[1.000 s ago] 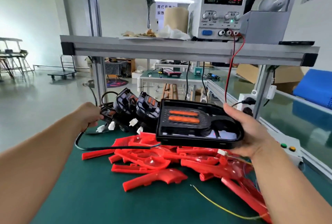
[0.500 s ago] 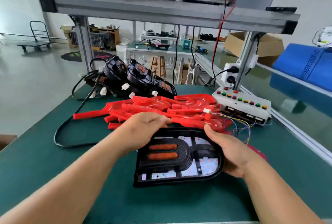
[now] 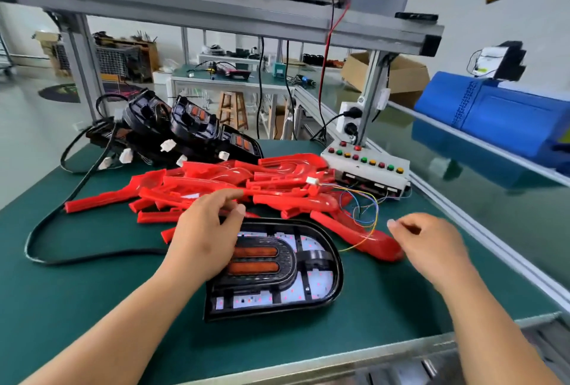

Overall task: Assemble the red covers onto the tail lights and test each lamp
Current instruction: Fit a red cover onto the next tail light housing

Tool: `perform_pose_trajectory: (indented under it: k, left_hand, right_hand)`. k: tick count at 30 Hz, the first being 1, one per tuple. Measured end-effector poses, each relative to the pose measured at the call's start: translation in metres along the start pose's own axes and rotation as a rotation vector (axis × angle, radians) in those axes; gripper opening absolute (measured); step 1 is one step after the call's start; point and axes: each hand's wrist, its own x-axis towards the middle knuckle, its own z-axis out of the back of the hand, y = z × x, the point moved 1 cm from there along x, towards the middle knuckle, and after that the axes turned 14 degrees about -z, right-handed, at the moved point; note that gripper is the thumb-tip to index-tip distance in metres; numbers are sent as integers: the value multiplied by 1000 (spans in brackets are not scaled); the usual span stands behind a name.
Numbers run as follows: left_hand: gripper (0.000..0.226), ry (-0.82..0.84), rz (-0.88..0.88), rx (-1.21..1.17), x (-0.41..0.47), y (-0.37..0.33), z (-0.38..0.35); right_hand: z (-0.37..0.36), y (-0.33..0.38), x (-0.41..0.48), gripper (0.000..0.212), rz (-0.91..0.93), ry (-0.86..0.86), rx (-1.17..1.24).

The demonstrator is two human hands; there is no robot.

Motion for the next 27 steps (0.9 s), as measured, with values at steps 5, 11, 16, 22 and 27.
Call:
perform_pose_trajectory:
  k: [5, 11, 16, 22, 27]
  left_hand:
    - [26, 272, 73, -125, -8, 18, 14]
    - [32, 252, 13, -115, -7, 22, 11]
    - [24, 187, 65, -102, 5, 26, 10]
    - [20, 104, 32, -3, 5, 25, 13]
    - [21, -12, -295, 62, 7, -15, 35]
  right_hand:
    - [-12, -12, -8, 51, 86, 234, -252]
    - [15, -9, -3, 47, 198, 296, -316]
    - [75, -11, 3, 22, 203, 464, -339]
    - [125, -30, 2, 73, 235, 481, -200]
    - [84, 25, -17, 63, 535, 559, -3]
